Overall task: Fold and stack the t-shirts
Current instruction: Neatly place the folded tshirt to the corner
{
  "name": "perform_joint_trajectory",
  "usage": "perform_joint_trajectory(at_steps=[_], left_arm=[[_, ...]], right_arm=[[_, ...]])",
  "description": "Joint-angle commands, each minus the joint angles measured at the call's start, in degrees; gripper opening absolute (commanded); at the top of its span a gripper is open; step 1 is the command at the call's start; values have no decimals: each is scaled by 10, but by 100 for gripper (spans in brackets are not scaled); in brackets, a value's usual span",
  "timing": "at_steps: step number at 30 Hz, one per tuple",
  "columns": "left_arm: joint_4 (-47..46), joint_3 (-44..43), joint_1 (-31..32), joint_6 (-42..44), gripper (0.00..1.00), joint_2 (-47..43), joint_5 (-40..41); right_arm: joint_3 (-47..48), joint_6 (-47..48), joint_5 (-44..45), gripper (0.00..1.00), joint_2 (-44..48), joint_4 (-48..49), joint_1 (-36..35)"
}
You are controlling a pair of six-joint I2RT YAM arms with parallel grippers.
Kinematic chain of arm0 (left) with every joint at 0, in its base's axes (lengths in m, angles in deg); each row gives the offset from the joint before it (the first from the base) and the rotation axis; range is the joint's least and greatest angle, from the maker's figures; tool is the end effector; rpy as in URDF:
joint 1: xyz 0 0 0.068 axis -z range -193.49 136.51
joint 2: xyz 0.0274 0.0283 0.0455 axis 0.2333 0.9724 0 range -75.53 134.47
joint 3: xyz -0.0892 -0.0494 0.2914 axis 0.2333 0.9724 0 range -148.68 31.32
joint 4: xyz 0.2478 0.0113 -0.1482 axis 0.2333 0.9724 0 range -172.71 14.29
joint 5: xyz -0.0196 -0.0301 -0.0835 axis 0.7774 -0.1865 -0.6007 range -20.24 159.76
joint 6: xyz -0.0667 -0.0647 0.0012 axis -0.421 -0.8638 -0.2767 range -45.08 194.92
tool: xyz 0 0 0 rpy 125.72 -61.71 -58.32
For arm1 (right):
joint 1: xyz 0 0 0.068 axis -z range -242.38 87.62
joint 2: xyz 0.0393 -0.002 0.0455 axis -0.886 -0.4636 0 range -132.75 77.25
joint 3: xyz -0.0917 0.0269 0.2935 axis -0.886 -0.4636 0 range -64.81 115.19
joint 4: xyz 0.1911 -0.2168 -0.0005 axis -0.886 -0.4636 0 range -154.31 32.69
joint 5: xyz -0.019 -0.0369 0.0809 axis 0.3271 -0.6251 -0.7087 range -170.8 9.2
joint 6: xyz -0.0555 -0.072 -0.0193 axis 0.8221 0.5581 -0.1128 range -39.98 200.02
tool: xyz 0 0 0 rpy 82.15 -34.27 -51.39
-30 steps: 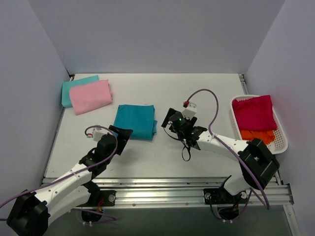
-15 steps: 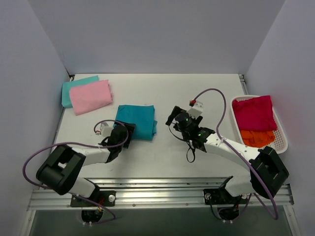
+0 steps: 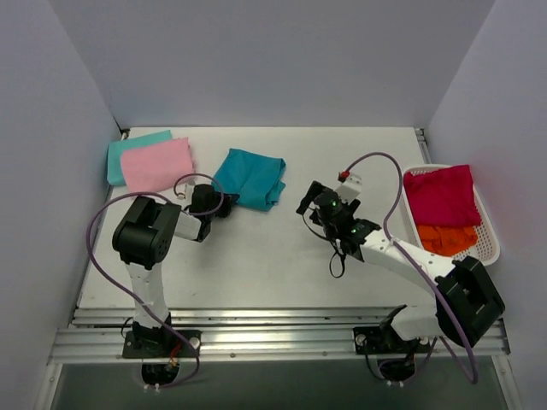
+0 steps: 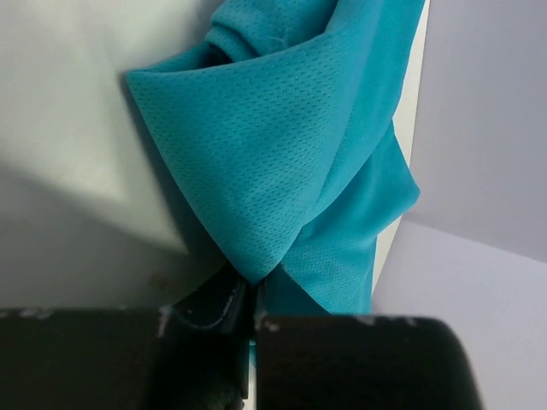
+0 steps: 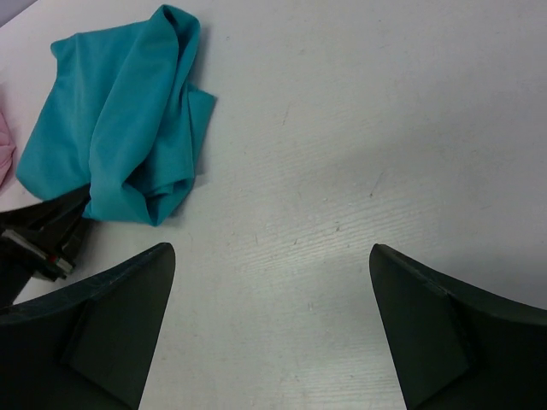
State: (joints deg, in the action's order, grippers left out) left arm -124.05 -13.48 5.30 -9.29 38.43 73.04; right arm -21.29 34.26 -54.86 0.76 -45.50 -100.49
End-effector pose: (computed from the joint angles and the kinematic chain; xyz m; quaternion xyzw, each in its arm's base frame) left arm 0.4135 -0.1356 0.0801 -0.4750 0.7123 -0.3887 0.3406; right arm 0.2992 0.1882 0.2533 0.1802 0.7936 0.2304 0.5335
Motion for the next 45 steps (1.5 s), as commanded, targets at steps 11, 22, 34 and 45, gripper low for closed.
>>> perform_joint_trajectory(at_steps=[11,22,34,45], left_arm=[[501,-477,-99,413,2,58,-77],[680,-684,-194,543,2,93,-33],[618,-523,-322,555,2,-21,-43],[537,-555,-394,492,2,49,-143]], right_arm=[[-28,7,-32,93,79,25,11],[-52,5,-68,93,101,44,17],[-56,-6,-113,92,69,75,17],[-55,-1,-104,92,56,74,10]])
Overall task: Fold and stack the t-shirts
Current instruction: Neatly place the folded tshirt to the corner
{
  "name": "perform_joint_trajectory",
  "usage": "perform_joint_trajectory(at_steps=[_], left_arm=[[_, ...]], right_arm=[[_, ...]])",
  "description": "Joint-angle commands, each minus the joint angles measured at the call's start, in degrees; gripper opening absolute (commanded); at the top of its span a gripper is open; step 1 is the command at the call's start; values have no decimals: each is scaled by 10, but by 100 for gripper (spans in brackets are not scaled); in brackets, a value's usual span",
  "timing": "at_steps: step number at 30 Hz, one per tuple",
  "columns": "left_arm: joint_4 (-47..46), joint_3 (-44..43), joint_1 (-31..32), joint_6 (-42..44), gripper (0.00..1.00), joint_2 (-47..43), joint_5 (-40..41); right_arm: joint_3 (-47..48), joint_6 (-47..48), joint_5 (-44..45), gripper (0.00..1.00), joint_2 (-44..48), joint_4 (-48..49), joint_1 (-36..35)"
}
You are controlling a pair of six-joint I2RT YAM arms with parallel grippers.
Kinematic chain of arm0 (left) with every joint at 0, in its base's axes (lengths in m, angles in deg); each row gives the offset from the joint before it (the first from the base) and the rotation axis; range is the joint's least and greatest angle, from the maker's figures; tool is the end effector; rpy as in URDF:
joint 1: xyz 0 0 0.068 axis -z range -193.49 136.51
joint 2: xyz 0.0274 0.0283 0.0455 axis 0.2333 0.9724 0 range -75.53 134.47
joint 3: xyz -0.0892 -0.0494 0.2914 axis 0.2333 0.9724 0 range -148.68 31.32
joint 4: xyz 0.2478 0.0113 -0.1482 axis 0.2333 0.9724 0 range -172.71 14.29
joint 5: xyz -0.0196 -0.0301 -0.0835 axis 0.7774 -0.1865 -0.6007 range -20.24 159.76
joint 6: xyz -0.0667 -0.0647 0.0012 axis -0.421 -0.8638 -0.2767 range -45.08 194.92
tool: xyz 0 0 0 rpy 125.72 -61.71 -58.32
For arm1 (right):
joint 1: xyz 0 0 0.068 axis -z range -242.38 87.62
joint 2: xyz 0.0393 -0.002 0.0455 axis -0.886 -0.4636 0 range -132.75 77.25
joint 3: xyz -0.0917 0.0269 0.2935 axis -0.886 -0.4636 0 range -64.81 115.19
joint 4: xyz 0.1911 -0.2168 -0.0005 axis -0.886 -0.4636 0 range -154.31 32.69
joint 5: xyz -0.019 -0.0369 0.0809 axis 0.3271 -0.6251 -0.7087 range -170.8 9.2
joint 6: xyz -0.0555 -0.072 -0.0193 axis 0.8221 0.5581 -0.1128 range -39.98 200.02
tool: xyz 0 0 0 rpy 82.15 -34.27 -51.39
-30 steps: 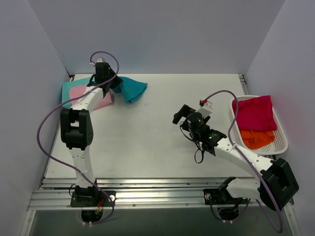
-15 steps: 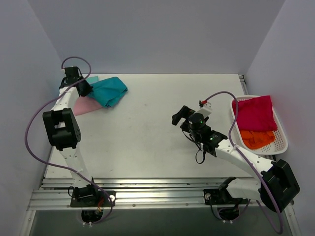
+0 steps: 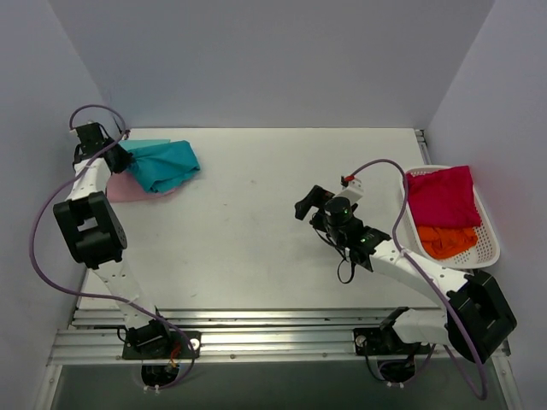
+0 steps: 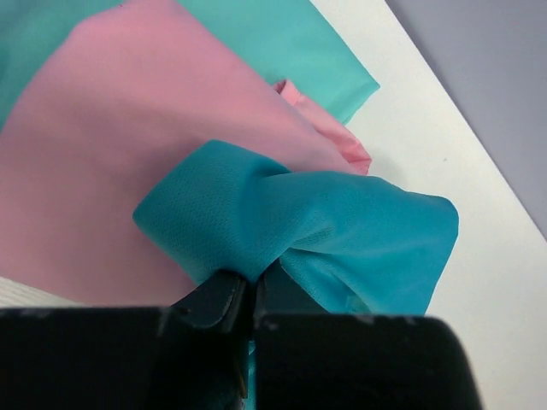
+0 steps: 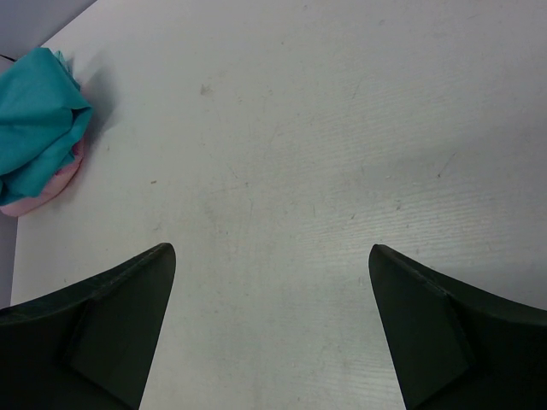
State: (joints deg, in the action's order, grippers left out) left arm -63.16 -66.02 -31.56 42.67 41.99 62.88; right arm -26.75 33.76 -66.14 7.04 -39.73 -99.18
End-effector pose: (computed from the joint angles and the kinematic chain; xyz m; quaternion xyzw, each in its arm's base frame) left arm 0.5335 0.1635 0.2418 -0.3611 0.8288 -0.1062 0.4141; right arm 0.2787 0.1820 0.2625 0.1425 0.7755 0.3268 0.5211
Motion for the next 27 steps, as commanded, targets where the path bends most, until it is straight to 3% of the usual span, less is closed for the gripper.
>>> perform_joint_trajectory(at_steps=[1,6,12,16,22,27], left_arm=[[-75,-39,-32,-28,2,17,-43],[-76,-66,-51,-31,2,32,-33],[-96,-40,-79,-52,2,40,-43],[-63,-30,-91,-52,2,34,-8],[-113,48,-111,-77,2,-7,33],[-99,79,-111,-97,2,-25,92]], right_arm=[[1,4,9,92,-11,18,-4],[16,6,8,91,-56,24,-12],[31,8,7,91,-90,26,-17],[32,9,11,91,-91,25,-21],[31,12,15,91,-93,26,-32],[32,10,15,91,-99,29,-37]])
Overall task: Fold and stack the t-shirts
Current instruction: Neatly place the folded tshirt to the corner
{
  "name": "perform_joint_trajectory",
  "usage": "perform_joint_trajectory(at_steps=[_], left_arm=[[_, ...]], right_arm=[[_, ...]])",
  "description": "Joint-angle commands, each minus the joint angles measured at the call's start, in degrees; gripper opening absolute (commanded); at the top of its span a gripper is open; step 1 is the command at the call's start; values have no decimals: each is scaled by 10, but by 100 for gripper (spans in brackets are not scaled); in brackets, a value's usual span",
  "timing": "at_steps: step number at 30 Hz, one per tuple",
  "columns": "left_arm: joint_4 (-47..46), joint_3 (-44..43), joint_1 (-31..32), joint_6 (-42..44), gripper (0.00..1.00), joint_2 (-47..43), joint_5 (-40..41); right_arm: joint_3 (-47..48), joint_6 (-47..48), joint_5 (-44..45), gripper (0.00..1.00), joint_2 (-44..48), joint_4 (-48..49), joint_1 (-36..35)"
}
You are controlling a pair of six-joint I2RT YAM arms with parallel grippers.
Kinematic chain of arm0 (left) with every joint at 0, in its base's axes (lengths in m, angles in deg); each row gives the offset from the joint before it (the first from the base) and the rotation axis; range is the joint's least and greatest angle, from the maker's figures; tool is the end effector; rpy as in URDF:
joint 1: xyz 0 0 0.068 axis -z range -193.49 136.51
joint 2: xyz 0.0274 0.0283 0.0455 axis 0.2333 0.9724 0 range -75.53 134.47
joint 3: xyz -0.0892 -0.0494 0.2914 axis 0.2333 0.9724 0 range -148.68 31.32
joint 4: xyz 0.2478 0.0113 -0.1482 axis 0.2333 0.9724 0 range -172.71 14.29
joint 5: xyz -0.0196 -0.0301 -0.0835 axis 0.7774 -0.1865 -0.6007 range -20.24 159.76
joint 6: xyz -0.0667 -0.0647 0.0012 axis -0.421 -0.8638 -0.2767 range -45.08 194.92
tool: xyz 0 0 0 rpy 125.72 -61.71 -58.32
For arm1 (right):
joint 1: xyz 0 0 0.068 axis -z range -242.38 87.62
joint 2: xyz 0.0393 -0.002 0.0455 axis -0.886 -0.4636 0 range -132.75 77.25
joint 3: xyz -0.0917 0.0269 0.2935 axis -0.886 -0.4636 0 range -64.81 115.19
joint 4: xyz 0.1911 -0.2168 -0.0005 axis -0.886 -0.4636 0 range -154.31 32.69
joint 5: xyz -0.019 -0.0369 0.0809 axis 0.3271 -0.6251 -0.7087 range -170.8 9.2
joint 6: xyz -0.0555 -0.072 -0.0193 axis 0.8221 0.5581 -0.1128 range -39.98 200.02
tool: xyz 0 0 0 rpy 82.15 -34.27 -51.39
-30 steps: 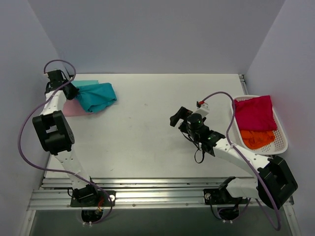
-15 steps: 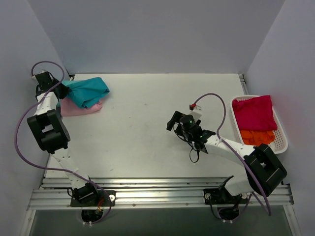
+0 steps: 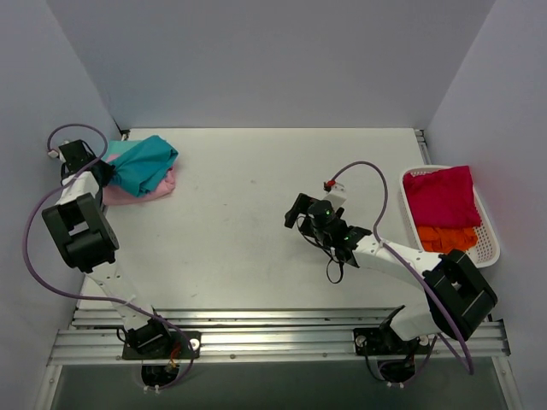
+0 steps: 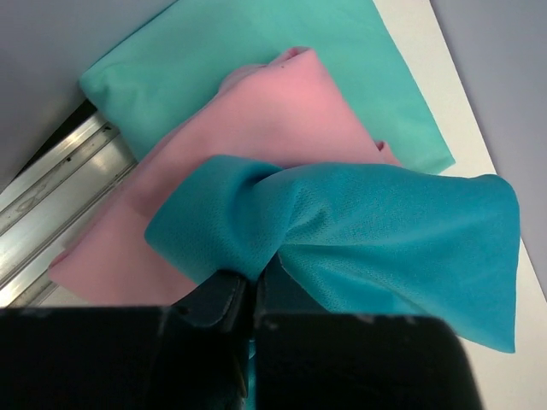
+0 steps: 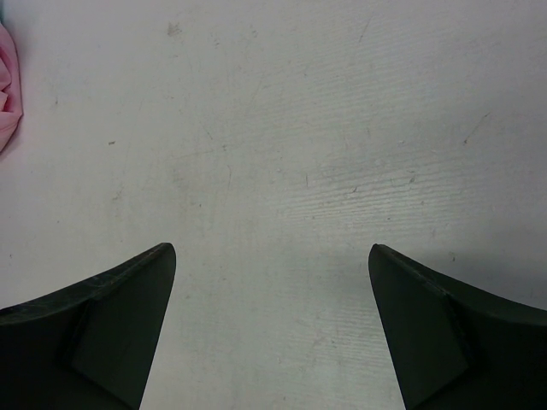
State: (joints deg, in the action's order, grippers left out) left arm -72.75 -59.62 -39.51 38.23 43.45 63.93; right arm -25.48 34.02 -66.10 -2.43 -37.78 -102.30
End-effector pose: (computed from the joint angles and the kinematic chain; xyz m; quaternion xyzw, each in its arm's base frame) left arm 0.5069 0.2380 0.2041 -0.4480 0.7782 -0.0862 0.4317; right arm 0.2887 0.2139 0.2226 0.1158 0.8115 0.3067 0.4838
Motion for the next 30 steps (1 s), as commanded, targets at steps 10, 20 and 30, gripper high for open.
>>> perform_joint_trajectory(at_steps=[10,20,30], left_arm=[[23,49,-25,-67,94,-108,59],[-29,167,97,4,94,-420,165],[19,308,185,41,94,-553,166]], right_arm=[[5,8,28,91,22,9,-16],[12,21,72,91,57,14,-71],[43,123,231,92,122,14,-242]])
